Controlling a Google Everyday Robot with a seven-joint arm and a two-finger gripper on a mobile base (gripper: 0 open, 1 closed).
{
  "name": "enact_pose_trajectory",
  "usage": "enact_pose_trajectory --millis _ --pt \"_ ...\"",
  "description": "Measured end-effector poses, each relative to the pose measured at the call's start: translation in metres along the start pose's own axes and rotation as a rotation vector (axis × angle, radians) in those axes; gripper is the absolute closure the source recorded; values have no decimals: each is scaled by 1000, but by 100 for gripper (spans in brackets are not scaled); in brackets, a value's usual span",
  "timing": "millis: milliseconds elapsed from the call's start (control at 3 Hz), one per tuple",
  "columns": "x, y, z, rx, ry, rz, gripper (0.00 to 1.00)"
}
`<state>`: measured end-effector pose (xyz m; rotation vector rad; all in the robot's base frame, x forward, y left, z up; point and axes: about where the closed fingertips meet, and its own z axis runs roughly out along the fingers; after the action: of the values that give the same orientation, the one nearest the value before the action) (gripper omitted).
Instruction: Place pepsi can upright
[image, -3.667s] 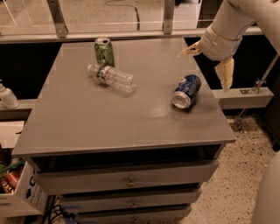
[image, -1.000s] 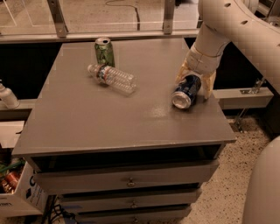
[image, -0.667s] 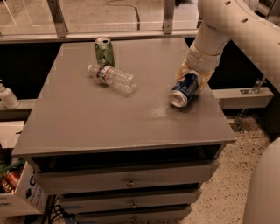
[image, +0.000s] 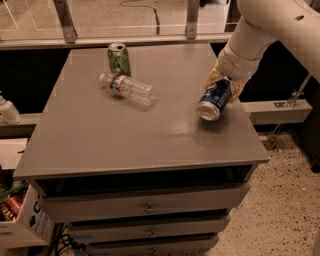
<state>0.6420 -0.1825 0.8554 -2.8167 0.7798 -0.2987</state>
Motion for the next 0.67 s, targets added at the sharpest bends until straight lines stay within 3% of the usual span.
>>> enact_pose_trajectory --millis 333,667 --pt "-10 -3 -15 71 37 -68 100" --pt "-24 -4 -32 206 86 -155 100"
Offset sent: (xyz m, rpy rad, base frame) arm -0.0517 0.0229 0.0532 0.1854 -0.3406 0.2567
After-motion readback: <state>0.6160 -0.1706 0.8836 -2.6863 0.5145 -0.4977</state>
